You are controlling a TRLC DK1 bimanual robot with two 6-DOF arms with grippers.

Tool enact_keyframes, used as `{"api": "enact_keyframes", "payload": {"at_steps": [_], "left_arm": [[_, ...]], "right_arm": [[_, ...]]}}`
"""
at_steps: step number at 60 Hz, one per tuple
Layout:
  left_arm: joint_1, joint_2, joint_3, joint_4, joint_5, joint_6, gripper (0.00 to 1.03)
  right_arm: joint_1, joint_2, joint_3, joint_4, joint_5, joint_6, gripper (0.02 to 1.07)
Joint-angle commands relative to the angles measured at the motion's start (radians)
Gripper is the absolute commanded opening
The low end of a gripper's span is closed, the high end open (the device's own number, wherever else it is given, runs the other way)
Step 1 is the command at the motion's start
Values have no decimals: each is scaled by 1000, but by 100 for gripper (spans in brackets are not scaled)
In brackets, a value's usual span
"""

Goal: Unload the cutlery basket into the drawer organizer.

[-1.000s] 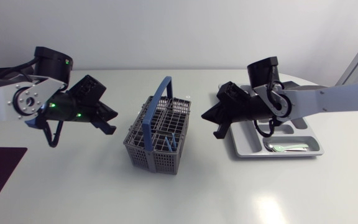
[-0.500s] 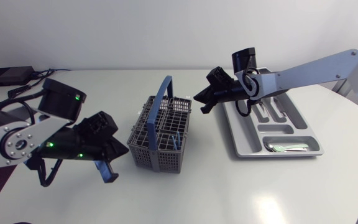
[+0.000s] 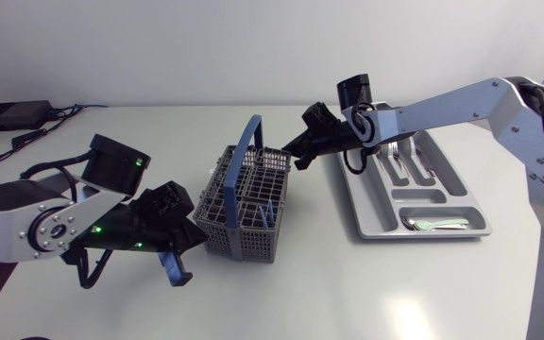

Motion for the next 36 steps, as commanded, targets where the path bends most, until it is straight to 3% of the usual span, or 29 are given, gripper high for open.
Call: {"api": "enact_keyframes", "payload": {"at_steps": [1,8,15,36], "left_arm": [[9,57,0,32,7,-19,6],[55,100,15,80,5,-13,6],[148,156,58,124,10,1,6],[269,300,178,192,20,53,6]], "right_arm": [[2,-14,-38,-19,-19,0,9],[4,-65,-117,-21,-28,-23,9],[8,-122,-223,-13,-45,-48,9],[59,-296,-441,1,-48,-63,9]]}}
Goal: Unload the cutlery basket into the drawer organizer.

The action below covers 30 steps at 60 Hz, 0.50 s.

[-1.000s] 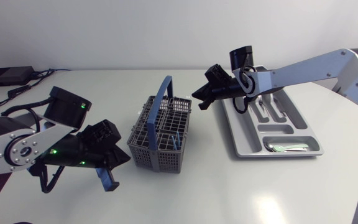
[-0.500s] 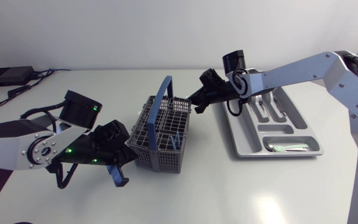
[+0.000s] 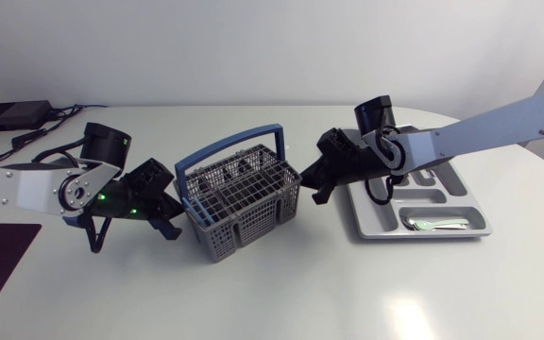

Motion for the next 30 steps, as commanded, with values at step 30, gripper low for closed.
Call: {"api": "enact_keyframes", "payload": {"at_steps": [30], "left_arm": [[83,202,218,23,71,46,6]], "right_arm": [[123,-154,-159,1,41,-7,9]]}}
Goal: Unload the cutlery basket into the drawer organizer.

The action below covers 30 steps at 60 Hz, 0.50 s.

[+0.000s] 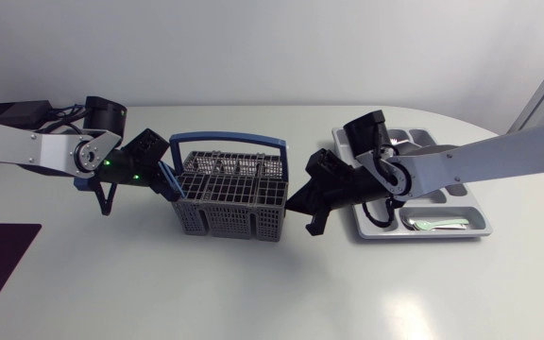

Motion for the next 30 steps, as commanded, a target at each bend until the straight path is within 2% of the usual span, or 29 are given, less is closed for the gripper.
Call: {"api": "enact_keyframes", "payload": {"at_steps": [1,12,23,27,30], "left_arm": [[-8,14,-12,-7,22,27,6],[31,-86,-94,-24,48,50,6],[150,-230,-156,-115,169,121,7],[181,-279,-179,-147,219,162,14],[203,-301,-190,-165,242,194,20]], "right_arm": [[10,-6,13,4,-8,-5,9],[-5,-9,11,12,10,-5,9],[-48,-60,-15,26,22,-11,11],[-62,-83,-22,26,22,-13,29],[-68,-103,-30,20,22,-19,51]]}}
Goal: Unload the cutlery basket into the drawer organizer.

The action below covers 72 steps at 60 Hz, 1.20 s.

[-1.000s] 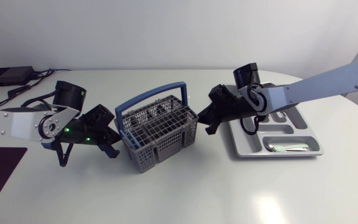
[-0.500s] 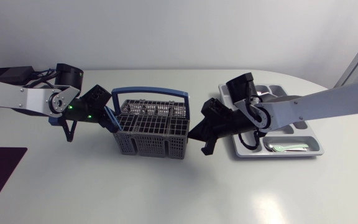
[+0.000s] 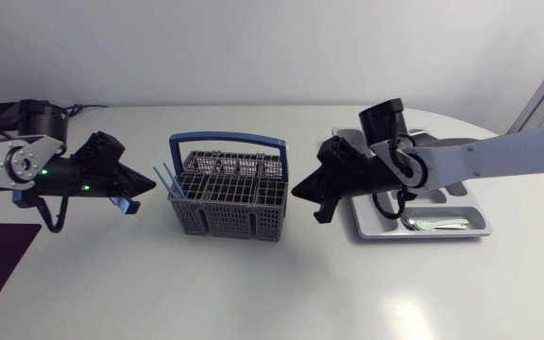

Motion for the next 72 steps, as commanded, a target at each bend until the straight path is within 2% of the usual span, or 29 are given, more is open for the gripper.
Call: {"api": "enact_keyframes", "payload": {"at_steps": [1,3,7,12,17,22,49,57,62,72], "left_arm": [[30,-56,-40,-38,47,82,22],[41,-61,-39,-61,71,100,26],[60,-61,-26,-114,133,129,33],[80,-47,-2,-193,225,189,42],[91,-10,43,-304,306,263,53],[96,38,89,-391,349,324,57],[71,110,176,-397,459,307,56],[64,117,184,-397,472,307,40],[53,120,184,-397,478,310,38],[37,130,191,-396,478,312,24]], "right_arm": [[-17,-51,-32,7,2,-15,59],[-20,-65,-35,-1,2,-15,74],[-29,-97,-44,-25,-3,-20,93],[-36,-148,-75,-33,-6,-21,100],[-46,-183,-101,-45,-15,-27,101],[-54,-204,-131,-45,-15,-36,101],[-60,-284,-214,-52,-17,-32,102],[-60,-323,-220,-76,-18,-24,102],[-57,-355,-237,-79,-17,-23,102],[-54,-401,-254,-101,-17,-21,102]]}}
